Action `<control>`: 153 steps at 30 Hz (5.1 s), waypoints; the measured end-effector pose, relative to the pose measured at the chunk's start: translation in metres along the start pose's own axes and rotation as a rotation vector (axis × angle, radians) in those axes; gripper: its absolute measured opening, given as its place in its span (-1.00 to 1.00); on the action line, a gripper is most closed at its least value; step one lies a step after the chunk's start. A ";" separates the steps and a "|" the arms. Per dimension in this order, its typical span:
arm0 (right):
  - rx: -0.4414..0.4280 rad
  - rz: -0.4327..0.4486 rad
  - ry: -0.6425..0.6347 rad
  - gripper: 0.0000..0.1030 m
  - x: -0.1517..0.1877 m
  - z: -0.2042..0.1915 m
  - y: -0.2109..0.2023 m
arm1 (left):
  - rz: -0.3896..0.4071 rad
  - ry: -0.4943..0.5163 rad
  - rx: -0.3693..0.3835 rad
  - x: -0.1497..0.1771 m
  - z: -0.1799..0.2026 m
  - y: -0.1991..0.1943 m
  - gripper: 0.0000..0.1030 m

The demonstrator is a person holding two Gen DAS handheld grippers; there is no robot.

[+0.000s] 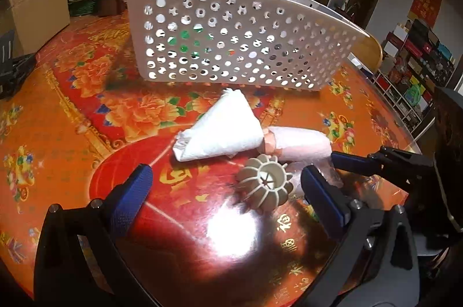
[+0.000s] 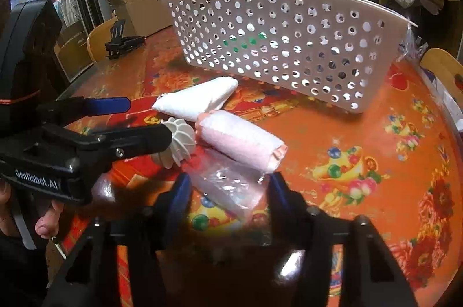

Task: Organize soft objects
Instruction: 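Close the left tool on the white ridged cup while the right tool grasps the clear plastic bag, then lift the cup and bag and carry both over the white basket, then open the left tool to drop the cup while the right tool releases the bag into the basket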

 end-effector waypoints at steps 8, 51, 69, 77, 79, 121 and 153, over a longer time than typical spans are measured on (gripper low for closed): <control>-0.020 0.026 0.019 -0.06 0.001 0.004 -0.004 | -0.006 0.005 0.009 0.000 0.008 0.006 0.96; 0.039 0.175 0.031 -0.07 -0.018 0.019 -0.057 | 0.151 0.098 -0.008 -0.014 0.013 -0.059 -0.22; 0.129 0.289 0.014 -0.07 -0.079 0.052 -0.115 | 0.248 0.130 -0.022 -0.071 0.022 -0.113 -0.22; 0.171 0.309 0.016 -0.07 -0.115 0.072 -0.127 | 0.280 0.135 -0.020 -0.121 0.027 -0.136 -0.22; 0.174 0.308 0.022 -0.07 -0.123 0.078 -0.128 | 0.279 0.138 -0.020 -0.135 0.030 -0.138 -0.22; 0.263 -0.168 0.011 -0.07 -0.183 0.138 0.058 | -0.111 0.035 -0.116 -0.224 0.009 0.083 -0.21; 0.217 0.002 0.006 1.00 -0.181 0.111 -0.005 | 0.094 0.113 -0.075 -0.226 0.029 -0.027 0.83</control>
Point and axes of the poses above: each gripper's, at about its wrist camera, not at the fingertips, and y roughly the way its jaws point, z to its right, x to its underside, the point moved 6 cm from there along y, roughly the way its jaws point, and after that the axes turned 6 degrees about -y, right-handed, at the moved point
